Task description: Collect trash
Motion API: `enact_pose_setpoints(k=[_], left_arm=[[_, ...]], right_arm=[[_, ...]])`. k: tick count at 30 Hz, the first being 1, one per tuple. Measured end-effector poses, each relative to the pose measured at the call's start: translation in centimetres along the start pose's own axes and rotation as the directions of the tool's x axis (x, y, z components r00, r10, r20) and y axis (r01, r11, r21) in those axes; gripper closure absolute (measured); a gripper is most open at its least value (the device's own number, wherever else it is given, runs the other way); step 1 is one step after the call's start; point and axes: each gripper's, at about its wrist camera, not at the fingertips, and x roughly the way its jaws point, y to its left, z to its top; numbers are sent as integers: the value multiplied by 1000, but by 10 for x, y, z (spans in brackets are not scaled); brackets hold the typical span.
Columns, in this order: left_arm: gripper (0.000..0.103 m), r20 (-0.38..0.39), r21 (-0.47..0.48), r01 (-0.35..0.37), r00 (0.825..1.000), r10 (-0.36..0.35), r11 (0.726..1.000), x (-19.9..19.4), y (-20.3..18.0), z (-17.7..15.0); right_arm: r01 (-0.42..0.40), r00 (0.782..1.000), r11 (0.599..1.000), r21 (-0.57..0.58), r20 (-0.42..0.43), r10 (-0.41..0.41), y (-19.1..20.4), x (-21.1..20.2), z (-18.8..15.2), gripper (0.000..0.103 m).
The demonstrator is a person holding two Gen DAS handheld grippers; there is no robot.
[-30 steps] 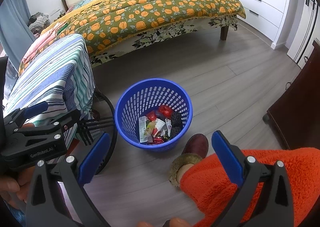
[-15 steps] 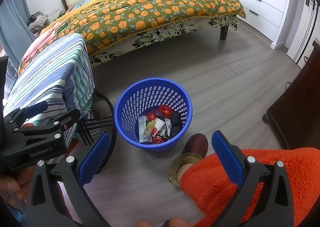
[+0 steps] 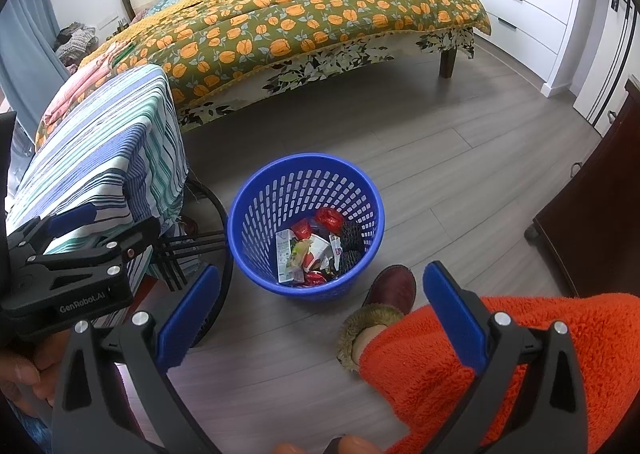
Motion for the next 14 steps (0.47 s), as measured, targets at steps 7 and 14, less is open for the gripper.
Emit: enact_pose_setpoints(k=[7, 14], left_arm=[[6, 10, -3, -13, 1000, 13, 1000, -4, 0, 2], [6, -14, -5, 9, 1000, -9, 1000, -4, 0, 4]], right_arm=[[0, 1000, 1000, 2, -3, 0, -1, 1, -1, 5], [0, 1000, 1000, 3, -4, 0, -2, 1, -1, 5]])
